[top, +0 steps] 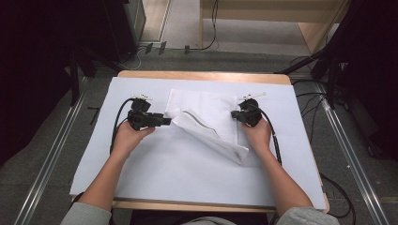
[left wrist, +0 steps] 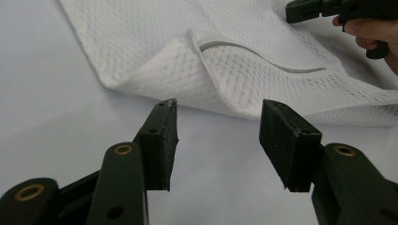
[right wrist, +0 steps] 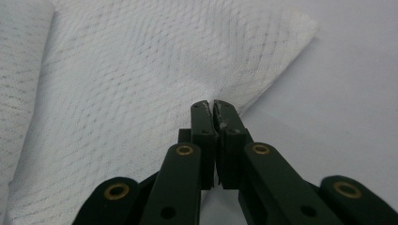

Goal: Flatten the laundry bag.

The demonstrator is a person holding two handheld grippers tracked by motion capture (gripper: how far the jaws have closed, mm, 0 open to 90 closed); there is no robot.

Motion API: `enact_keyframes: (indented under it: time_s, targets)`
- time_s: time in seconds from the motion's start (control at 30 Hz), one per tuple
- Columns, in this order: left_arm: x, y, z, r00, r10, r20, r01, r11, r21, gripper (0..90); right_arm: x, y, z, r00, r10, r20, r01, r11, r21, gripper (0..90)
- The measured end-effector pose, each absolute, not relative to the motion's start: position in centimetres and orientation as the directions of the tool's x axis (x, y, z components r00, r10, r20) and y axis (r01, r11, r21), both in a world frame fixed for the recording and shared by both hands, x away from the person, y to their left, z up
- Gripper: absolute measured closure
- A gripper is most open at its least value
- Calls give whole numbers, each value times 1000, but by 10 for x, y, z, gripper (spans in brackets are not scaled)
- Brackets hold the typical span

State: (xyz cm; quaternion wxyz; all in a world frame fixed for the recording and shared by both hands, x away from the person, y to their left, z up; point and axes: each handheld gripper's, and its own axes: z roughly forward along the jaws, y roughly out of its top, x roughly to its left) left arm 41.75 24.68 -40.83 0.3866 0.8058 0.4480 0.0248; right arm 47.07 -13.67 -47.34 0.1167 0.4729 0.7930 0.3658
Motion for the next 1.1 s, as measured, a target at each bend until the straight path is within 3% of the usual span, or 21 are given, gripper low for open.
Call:
enact_keyframes:
  time_s: [0.27,0.37,0.53,0.63,1.1]
  targets:
    - [428,231,-416,614,722,-320,709,-327,624,455,468,-135,-474,-528,835,157,660,287,694,893]
    - [430,225,-420,620,715,-324,713,-340,613,489,467,-135,-474,-531,833,155,659,290,694,892]
    - [432,221,-427,618,714,-329,734,-374,567,803,467,-136,-473,-528,834,160,664,287,691,893]
    - [428,227,-423,613,707,-353,735,-346,583,886,468,-139,-472,-526,835,161,661,283,695,893]
    - [368,263,-412,617,713,-334,723,-346,598,897,476,-153,-461,-503,849,160,635,237,736,892]
